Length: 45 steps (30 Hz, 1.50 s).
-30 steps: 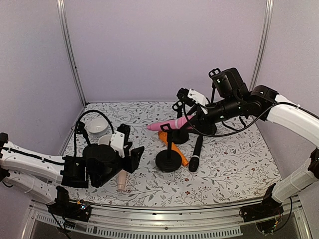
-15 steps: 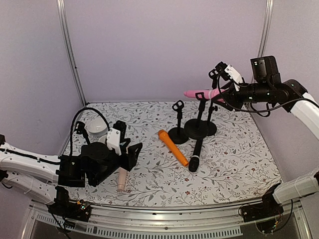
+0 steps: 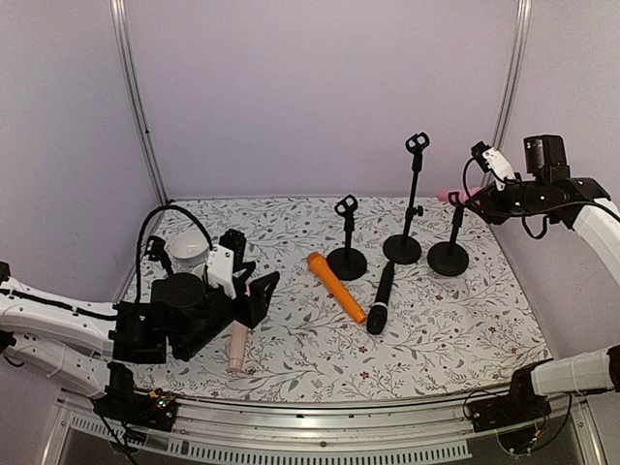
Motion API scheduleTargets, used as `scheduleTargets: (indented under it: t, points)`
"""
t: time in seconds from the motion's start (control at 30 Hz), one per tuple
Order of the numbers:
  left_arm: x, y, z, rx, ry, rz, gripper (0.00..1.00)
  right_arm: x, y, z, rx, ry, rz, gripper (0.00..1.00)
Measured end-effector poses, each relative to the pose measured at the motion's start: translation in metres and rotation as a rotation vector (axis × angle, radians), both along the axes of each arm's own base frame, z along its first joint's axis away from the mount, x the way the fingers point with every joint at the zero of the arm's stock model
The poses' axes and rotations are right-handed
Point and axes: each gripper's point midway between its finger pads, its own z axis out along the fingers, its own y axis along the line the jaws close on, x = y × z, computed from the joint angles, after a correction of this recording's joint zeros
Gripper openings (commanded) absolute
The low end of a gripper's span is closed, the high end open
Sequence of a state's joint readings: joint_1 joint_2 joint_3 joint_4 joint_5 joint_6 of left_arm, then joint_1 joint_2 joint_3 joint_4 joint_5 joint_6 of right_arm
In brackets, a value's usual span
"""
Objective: Attach the microphones to the stand
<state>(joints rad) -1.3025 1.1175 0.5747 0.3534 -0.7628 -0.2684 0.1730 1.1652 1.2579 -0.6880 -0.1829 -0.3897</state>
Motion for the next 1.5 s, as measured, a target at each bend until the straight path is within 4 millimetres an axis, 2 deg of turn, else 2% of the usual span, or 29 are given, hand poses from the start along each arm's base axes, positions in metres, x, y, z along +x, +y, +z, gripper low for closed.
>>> scheduleTargets:
  t: [0.2, 0.37, 0.6, 0.7, 0.77, 0.9, 0.97, 1.07, 1.2, 1.33, 1.5]
  points:
    - [-0.001, -0.002, 0.0, 0.001, -0.008, -0.017, 0.55, 0.023, -0.046, -0.009, -0.002, -0.004, -0.115, 0.11]
    - [-0.002, -0.001, -0.007, 0.011, -0.004, -0.02, 0.55, 0.054, -0.076, -0.024, 0.006, -0.005, -0.176, 0.11]
    - [-0.003, 0.003, -0.013, 0.021, 0.0, -0.021, 0.55, 0.08, -0.093, -0.052, 0.013, 0.028, -0.207, 0.11]
    - [-0.003, 0.004, -0.012, 0.018, -0.002, -0.02, 0.55, 0.084, -0.096, -0.053, 0.024, 0.014, -0.212, 0.13]
    - [-0.003, 0.004, -0.012, 0.018, -0.001, -0.02, 0.55, 0.086, -0.097, -0.054, 0.026, 0.003, -0.212, 0.23]
    - [-0.003, 0.003, -0.013, 0.018, -0.001, -0.021, 0.56, 0.088, -0.097, -0.056, 0.034, -0.015, -0.212, 0.57]
    - [-0.003, 0.003, -0.012, 0.017, -0.001, -0.022, 0.56, 0.088, -0.097, -0.057, 0.038, -0.017, -0.213, 0.7]
    - [-0.004, 0.003, -0.013, 0.017, 0.0, -0.026, 0.56, 0.086, -0.097, -0.045, 0.043, -0.053, -0.213, 0.81]
    - [-0.004, 0.002, -0.013, 0.016, 0.002, -0.033, 0.57, 0.077, -0.094, -0.012, 0.06, -0.118, -0.207, 0.85]
    - [-0.005, 0.001, -0.015, 0.016, 0.013, -0.038, 0.57, 0.062, -0.087, 0.031, 0.096, -0.201, -0.189, 0.86]
    - [-0.006, 0.005, -0.017, 0.039, 0.048, -0.028, 0.58, 0.03, -0.068, 0.065, 0.161, -0.263, -0.127, 0.8]
